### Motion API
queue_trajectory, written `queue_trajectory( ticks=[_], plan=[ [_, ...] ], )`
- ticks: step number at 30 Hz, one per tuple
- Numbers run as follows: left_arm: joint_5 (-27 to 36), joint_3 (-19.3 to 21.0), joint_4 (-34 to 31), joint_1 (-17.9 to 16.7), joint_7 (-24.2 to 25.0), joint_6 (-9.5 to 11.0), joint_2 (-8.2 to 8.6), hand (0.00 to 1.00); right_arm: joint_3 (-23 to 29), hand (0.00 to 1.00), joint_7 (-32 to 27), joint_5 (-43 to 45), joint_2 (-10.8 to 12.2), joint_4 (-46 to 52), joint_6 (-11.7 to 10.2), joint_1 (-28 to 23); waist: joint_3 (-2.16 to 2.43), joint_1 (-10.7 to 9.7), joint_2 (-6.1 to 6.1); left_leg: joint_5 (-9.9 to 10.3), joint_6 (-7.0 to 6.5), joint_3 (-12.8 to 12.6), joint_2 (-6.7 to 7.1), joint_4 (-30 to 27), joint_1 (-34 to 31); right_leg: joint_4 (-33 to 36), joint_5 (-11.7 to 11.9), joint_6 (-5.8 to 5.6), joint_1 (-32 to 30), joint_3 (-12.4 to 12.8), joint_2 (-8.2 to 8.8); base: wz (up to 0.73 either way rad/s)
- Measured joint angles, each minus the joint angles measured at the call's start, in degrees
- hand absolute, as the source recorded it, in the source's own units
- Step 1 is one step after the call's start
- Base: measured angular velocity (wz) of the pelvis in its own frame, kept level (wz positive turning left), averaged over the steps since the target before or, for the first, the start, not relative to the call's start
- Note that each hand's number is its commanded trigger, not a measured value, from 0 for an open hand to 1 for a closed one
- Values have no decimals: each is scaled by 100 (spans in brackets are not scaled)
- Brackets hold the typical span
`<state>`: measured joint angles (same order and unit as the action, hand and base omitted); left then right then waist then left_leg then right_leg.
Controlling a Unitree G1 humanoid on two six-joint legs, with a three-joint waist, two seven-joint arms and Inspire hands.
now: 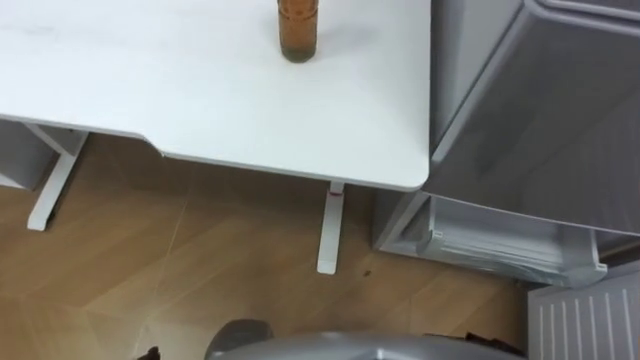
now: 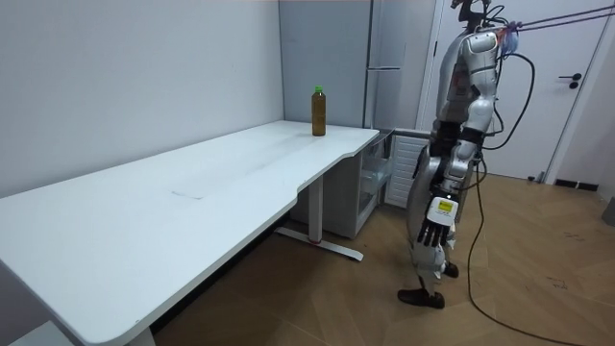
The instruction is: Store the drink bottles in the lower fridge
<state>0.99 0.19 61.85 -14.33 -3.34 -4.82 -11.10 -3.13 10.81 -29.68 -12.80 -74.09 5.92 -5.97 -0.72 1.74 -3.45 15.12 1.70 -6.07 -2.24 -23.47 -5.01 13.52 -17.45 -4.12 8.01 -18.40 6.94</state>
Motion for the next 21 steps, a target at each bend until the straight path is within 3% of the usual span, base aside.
queue_trajectory(
  ticks=[4, 10, 14, 21],
  plan=[
    [-197, 384, -24, 103, -122, -5, 107, 0, 152, 0, -73, 72, 115, 5, -10, -50, 13, -11, 21, 45, 0, -3, 1, 3, 39, 2, -2, -4, 33, 11, 0, -1],
    [-39, 562, -329, 251, -451, 55, 217, 0, 212, 0, -148, 78, 177, 31, -35, -60, 8, 3, 20, 107, 8, -86, -11, 9, 172, 8, 3, -14, 121, 115, -7, -8],
    [421, 816, -746, 347, -783, 374, 344, 0, 249, 0, -146, 251, 179, 21, -102, -49, 16, -16, 63, 113, 1, -115, -17, 18, 222, 2, 47, -37, 180, 126, -6, -3],
    [1354, 1214, -1740, 332, -1660, 686, 387, 0, 450, 0, -199, 323, 179, 48, -179, -195, 21, 29, 132, 121, 0, -174, -24, 161, 371, 5, 70, -32, 214, 211, -7, -7]
  ],
)
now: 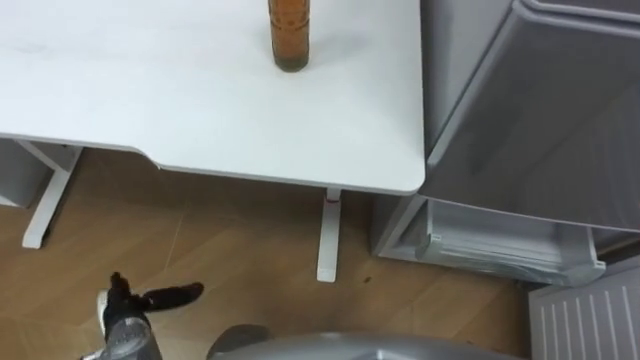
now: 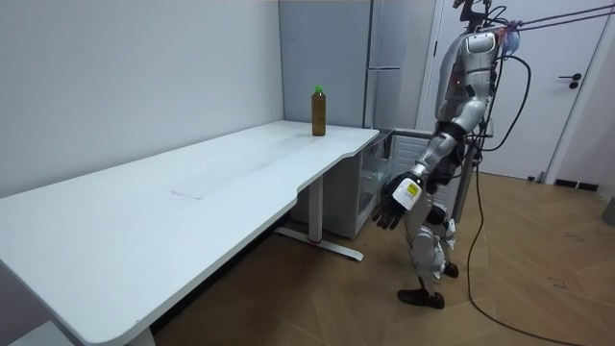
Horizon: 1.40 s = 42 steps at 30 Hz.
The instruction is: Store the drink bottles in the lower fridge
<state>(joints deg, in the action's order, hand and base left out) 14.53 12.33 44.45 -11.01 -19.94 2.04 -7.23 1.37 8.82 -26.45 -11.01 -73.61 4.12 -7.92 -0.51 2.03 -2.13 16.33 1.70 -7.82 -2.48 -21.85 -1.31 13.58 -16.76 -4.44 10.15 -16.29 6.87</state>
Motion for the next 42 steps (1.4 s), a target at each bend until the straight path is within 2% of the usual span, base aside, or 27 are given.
queue_trajectory(
  ticks=[4, 6, 7, 8, 9, 11, 14, 17, 20, 24, 26, 31, 36, 39, 42],
  plan=[
    [354, 201, -709, -79, -553, 235, 13, 0, 158, 0, 0, 34, 34, 67, -120, -109, 9, 2, 37, -10, -8, -23, 0, 102, 81, -8, 62, 5, -11, 51, -7, -11],
    [382, 241, -974, -103, -787, 390, 15, 0, 232, 0, -6, 25, 51, 65, -193, -180, 31, 3, 58, -22, -16, -39, 0, 115, 119, -39, 106, 2, -8, 61, -11, -13],
    [383, 265, -1123, -102, -927, 485, 15, 0, 241, 0, -4, 24, 53, 78, -244, -237, 62, 7, 72, -28, -21, -69, 0, 117, 126, -111, 135, -4, 8, 77, -12, -16],
    [387, 319, -1241, -94, -1034, 574, 15, 0, 240, 0, 0, 26, 60, 82, -317, -247, 71, 23, 99, -29, -23, -88, 0, 119, 143, -136, 159, -9, 15, 110, -13, -14],
    [409, 341, -1332, -96, -1077, 589, 11, 0, 240, 0, 3, 32, 66, 96, -352, -243, 78, 11, 115, -29, -24, -87, 0, 118, 144, -163, 176, -10, 29, 116, -17, -8],
    [619, 386, -2023, -106, -1220, 597, 10, 0, 270, 0, 9, 51, 111, 115, -443, -338, 80, 8, 113, -29, -25, -87, 10, 118, 169, -281, 218, -21, 99, 115, -23, -2],
    [599, 481, -2936, -102, -1322, 733, 2, 0, 298, 0, 24, 49, 129, 107, -496, -353, 75, 6, 118, -34, -33, -88, 8, 130, 191, -292, 229, -21, 106, 174, -32, -6],
    [443, 474, -3744, -99, -1341, 784, 2, 0, 388, 0, 69, 190, 133, 40, -552, -279, 63, -35, 158, -40, -43, -50, 8, 181, 202, -295, 266, -16, 105, 191, -47, -6],
    [312, 422, -4282, -95, -1291, 892, -11, 0, 440, 0, 76, 196, 132, -28, -560, -232, 48, -55, 180, -53, -62, 3, 8, 208, 199, -305, 312, -10, 101, 198, -69, 0],
    [123, 423, -4753, -61, -1288, 895, -11, 0, 434, 0, 73, 197, 141, -14, -594, -234, 48, -63, 195, -61, -61, 7, 2, 208, 196, -305, 316, -5, 84, 216, -79, 0],
    [94, 419, -5235, -7, -1285, 904, -18, 0, 433, 0, 120, 229, 141, -18, -600, -227, 38, -86, 185, -62, -60, 24, 1, 211, 194, -307, 319, -1, 90, 217, -86, 2],
    [-165, 417, -5460, 185, -1142, 987, -20, 0, 435, 0, 198, 228, 152, -18, -676, -230, 26, -182, 201, -81, -52, 25, 6, 247, 201, -370, 323, 5, 114, 209, -91, 0],
    [-180, 174, -5460, 398, -907, 986, -34, 0, 438, 0, 163, 229, 160, -26, -725, -191, -38, -300, 287, -83, -48, 30, 7, 253, 171, -391, 327, 9, 90, 207, -96, 0],
    [-177, 86, -5453, 487, -736, 984, -51, 0, 438, 0, 131, 233, 161, -76, -717, -105, -36, -395, 290, -83, -48, 19, 7, 270, 185, -390, 327, 9, 90, 216, -95, -1],
    [-177, -12, -5432, 500, -314, 954, -53, 0, 444, 0, 143, 225, 162, -204, -714, -4, -41, -478, 293, -88, -41, 8, 9, 258, 204, -392, 327, 9, 87, 224, -93, 0]
  ],
)
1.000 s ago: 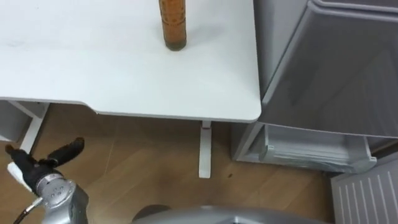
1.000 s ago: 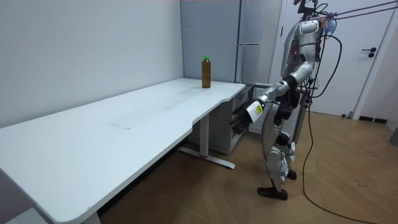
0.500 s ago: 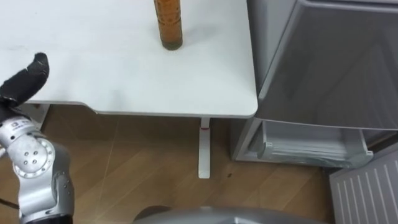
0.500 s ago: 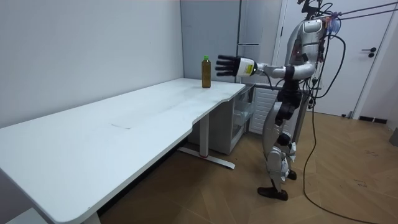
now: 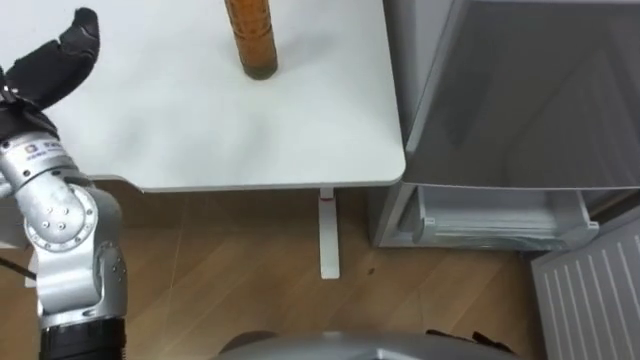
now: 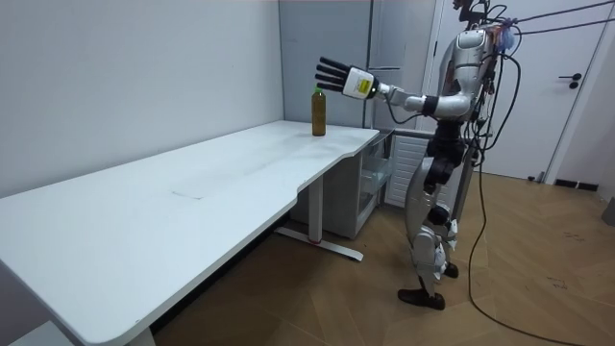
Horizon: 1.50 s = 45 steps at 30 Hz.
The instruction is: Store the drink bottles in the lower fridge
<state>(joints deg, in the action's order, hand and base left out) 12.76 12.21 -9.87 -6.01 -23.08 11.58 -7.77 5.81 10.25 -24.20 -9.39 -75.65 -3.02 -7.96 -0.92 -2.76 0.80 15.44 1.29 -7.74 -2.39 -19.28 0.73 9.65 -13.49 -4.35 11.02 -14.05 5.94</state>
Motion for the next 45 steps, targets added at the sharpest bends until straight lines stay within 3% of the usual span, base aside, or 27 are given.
queue_trajectory(
  ticks=[7, 11, 16, 27, 30, 37, 45],
  plan=[
    [3, -141, 134, 10, 774, -312, -13, 0, 49, 0, 34, 2, 42, 16, 36, 16, 4, -169, -19, -2, 4, -11, 1, -4, 11, -4, 0, 0, -12, 105, -2, -1],
    [13, -184, 320, 228, 1016, -571, -14, 0, 175, 0, 65, 14, 46, 13, 63, 17, 5, -223, -17, -3, 3, -66, -5, -5, 52, 0, 0, 0, -13, 238, -1, -10],
    [163, -177, 349, 379, 1183, -596, -85, 0, 340, 0, 119, 21, 40, 15, 137, -8, 14, -331, 7, -12, -6, -181, -17, 71, 179, 38, 3, 5, -4, 381, -1, -15],
    [492, -151, 1076, 698, 1562, -754, -104, 0, 456, 0, 42, 29, -15, 12, 188, -21, 51, -484, 56, -39, -5, -340, -23, 190, 311, 107, 7, 8, -82, 609, -7, -11],
    [691, -93, 1404, 850, 1719, -773, -129, 0, 493, 0, 32, 31, -27, -2, 245, -45, 47, -476, 23, -40, -6, -395, -23, 216, 367, 110, 7, 8, -78, 678, -5, -12],
    [1425, -91, 1915, 879, 1873, -1167, -232, 0, 572, 0, 17, 219, -39, -27, 543, -123, 71, -523, -131, -39, -5, -457, -36, 224, 395, 119, 15, 4, -93, 742, -9, -5],
    [1650, -98, 2235, 1155, 1827, -1260, -289, 0, 564, 0, -190, 717, -66, -5, 669, -222, 36, -580, -46, -35, -3, -479, -98, 269, 385, 103, 109, 19, -115, 775, -71, -3]
  ],
)
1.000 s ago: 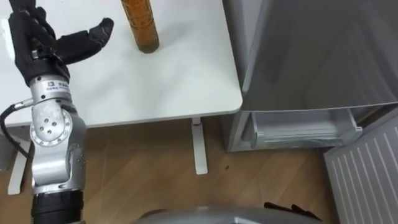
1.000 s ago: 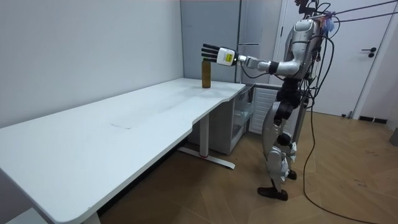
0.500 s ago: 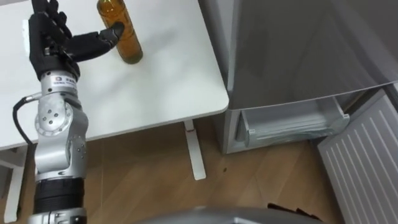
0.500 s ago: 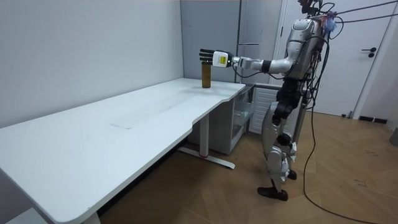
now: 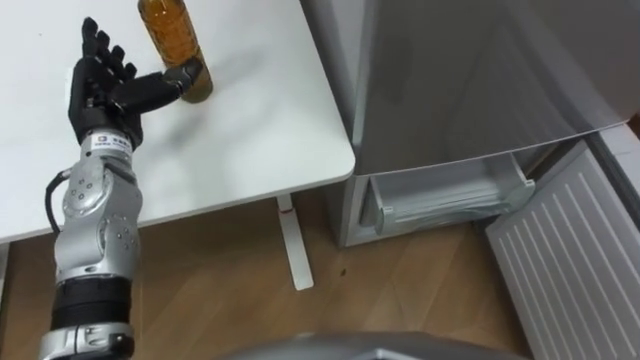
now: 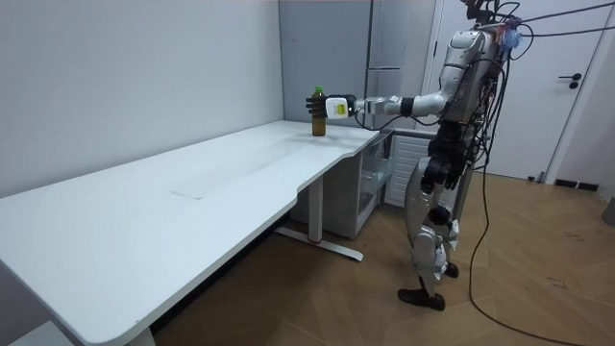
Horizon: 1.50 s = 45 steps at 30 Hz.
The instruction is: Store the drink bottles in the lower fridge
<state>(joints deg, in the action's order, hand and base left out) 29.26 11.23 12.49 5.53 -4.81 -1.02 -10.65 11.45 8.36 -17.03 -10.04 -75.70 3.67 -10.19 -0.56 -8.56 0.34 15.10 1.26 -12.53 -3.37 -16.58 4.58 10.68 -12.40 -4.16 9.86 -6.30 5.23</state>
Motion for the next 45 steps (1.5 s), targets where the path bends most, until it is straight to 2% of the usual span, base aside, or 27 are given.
queue_trajectory(
  ticks=[1, 4, 5, 7, 12, 16, 20, 24, 26, 34, 41, 45],
  plan=[
    [25, -1, 95, 71, -2, 0, -14, 0, -13, 0, -21, 133, -26, 4, 13, 2, 10, -34, 17, 0, 0, 0, 0, 5, 1, 2, 0, 0, 0, -1, 0, 0],
    [46, -2, 302, 177, -1, -4, -44, 0, -12, 0, -95, 322, -95, 16, 28, -22, -2, -73, 106, -4, 3, -22, 1, 40, 18, 2, 0, 0, -17, 5, 0, -5],
    [44, -4, 355, 187, -1, -22, -44, 0, -14, 0, -135, 398, -113, 27, 55, -45, 27, -81, 150, -10, 10, -28, 0, 55, 20, 3, 0, 0, -32, 9, -2, -7],
    [44, -7, 449, 241, 1, -35, -51, 0, -13, 0, -163, 424, -133, 25, 132, -55, 38, -77, 164, -45, 18, -58, 4, 95, 64, 7, 0, 1, -47, 26, -2, -9],
    [46, -5, 677, 404, 8, -80, -164, 0, -9, 0, -191, 547, -135, 31, 234, -67, 30, -79, 150, -68, 30, -95, -2, 130, 103, 7, 2, 4, -47, 59, -11, -6],
    [54, -3, 728, 483, 6, -192, -227, 0, -10, 0, -191, 617, -134, 31, 420, -67, 9, -63, 112, -66, 29, -126, -5, 140, 102, 14, 5, 9, -77, 110, -15, -5],
    [53, -4, 727, 486, 3, -336, -321, 0, -9, 0, -191, 715, -134, 66, 581, -123, 29, -62, 145, -63, 32, -132, -16, 143, 102, 14, 8, 13, -86, 122, -26, 0],
    [52, -4, 727, 505, -5, -369, -480, 0, 7, 0, -189, 964, -136, 64, 622, -121, 36, -69, 157, -63, 32, -143, -18, 137, 103, 15, 8, 14, -90, 161, -32, -1],
    [55, -4, 728, 526, -5, -368, -612, 0, 8, 0, -180, 1062, -137, 65, 619, -97, 33, -73, 162, -63, 32, -159, -18, 134, 109, 15, 10, 16, -87, 177, -32, -2],
    [24, -3, 882, 592, 2, -379, -752, 0, 55, 0, -149, 1295, -138, 195, 638, -77, 19, -71, 232, -64, 31, -185, -21, 181, 107, 34, 10, 17, -93, 212, -36, -1],
    [-23, 165, 1494, 1045, 109, -490, -908, 0, 234, 0, -116, 1531, -143, 214, 625, -23, 23, -60, 264, -67, 28, -241, -22, 159, 103, 102, 10, 17, -145, 295, -41, -6],
    [-29, 196, 1579, 1114, 165, -496, -978, 0, 268, 0, -75, 1529, -143, 187, 626, -2, 25, -66, 277, -67, 28, -251, -22, 162, 110, 101, 10, 17, -171, 310, -42, -1]
  ],
)
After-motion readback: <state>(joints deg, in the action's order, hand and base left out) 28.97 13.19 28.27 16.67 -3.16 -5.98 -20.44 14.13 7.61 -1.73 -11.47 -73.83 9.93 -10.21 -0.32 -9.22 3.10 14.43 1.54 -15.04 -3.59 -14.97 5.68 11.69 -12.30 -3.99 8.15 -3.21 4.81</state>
